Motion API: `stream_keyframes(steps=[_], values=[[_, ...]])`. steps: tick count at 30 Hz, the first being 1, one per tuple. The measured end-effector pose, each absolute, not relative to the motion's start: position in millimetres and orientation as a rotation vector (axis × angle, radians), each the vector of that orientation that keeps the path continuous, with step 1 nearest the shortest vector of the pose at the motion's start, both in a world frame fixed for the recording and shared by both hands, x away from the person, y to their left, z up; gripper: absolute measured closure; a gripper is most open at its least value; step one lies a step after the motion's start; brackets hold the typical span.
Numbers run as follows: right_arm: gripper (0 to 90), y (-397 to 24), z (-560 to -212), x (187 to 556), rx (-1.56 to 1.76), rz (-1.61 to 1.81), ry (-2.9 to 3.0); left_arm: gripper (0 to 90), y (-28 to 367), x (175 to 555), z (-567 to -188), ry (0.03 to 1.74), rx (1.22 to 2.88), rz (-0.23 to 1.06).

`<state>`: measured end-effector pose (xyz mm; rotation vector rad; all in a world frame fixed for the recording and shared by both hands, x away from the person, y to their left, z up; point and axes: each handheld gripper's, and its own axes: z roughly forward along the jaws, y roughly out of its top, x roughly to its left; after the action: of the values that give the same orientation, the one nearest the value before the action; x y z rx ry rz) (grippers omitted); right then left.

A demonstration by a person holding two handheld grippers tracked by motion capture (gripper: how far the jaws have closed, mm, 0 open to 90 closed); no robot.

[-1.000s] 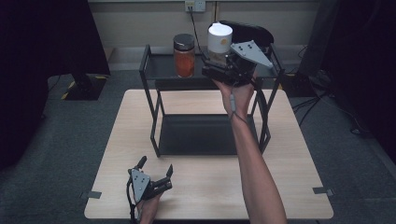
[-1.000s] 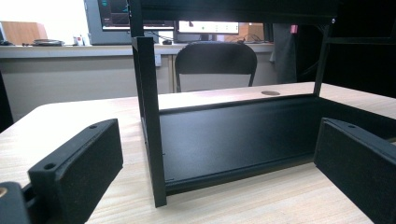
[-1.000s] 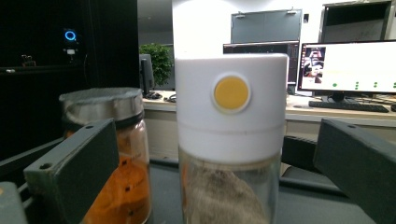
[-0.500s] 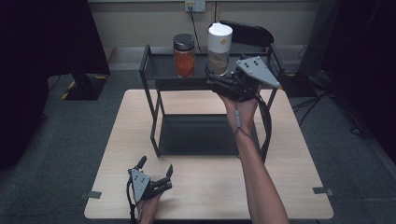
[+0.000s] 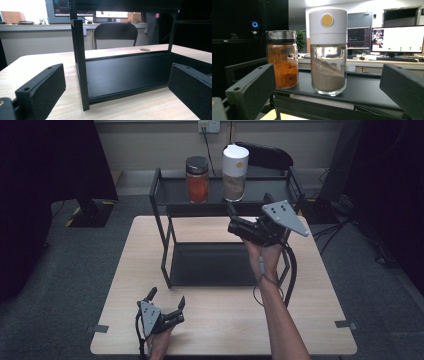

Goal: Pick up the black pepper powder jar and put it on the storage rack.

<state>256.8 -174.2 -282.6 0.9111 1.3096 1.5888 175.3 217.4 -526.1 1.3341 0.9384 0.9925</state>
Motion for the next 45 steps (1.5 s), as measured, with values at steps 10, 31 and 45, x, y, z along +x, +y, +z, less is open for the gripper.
stream_keyframes(steps=[10, 31, 45], values=[[0.0, -184, -301, 240, 0.905, 1.579, 1.296, 0.5, 217, 175, -526, 0.939, 1.334, 0.992], [0.0, -194, -348, 211, 0.932, 1.537, 1.256, 0.5, 217, 175, -526, 0.936, 1.336, 0.994], [0.3, -194, -386, 194, 0.946, 1.522, 1.202, 0.5, 217, 175, -526, 0.935, 1.337, 0.995]])
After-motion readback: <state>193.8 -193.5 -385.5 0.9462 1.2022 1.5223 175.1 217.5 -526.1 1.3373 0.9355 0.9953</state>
